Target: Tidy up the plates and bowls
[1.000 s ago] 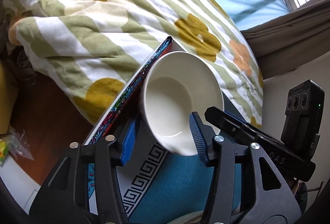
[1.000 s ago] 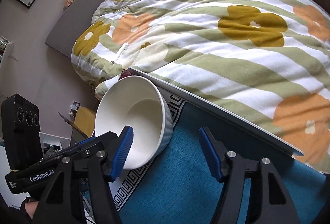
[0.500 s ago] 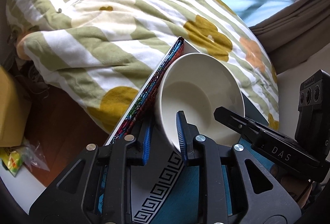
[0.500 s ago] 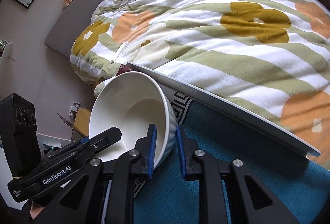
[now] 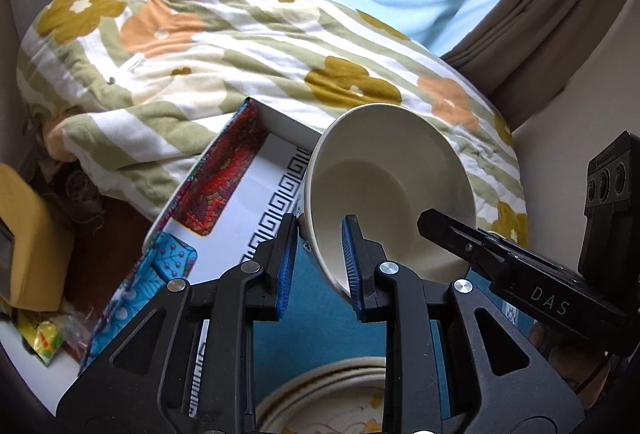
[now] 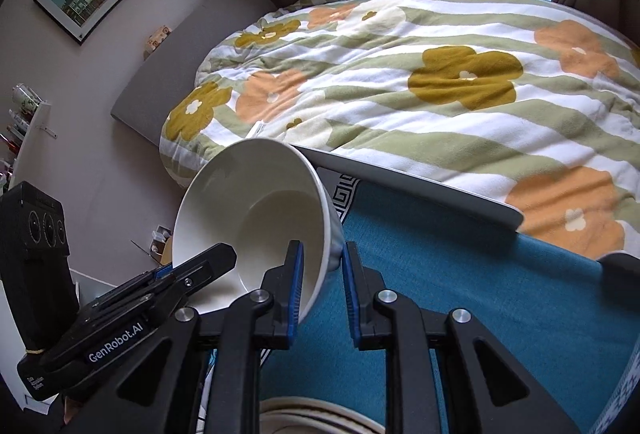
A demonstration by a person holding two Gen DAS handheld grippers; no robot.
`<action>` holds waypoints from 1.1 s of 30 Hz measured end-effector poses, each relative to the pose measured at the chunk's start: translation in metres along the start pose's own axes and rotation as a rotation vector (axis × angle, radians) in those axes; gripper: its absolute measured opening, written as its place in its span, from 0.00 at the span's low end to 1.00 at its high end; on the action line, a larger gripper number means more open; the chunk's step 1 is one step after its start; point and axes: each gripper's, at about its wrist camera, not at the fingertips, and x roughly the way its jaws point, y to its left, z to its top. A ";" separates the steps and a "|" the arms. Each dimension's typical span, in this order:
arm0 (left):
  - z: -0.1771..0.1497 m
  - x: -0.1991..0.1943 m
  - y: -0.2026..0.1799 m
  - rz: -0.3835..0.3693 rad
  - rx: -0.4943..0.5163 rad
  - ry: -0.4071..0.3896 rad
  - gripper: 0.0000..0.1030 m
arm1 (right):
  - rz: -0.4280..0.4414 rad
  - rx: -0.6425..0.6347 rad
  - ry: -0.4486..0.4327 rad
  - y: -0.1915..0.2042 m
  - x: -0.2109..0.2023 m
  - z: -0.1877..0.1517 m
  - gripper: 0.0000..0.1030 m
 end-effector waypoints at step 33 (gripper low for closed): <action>-0.267 -0.027 -0.287 -0.108 0.348 0.281 0.20 | -0.224 0.251 0.015 -0.176 -0.235 -0.240 0.17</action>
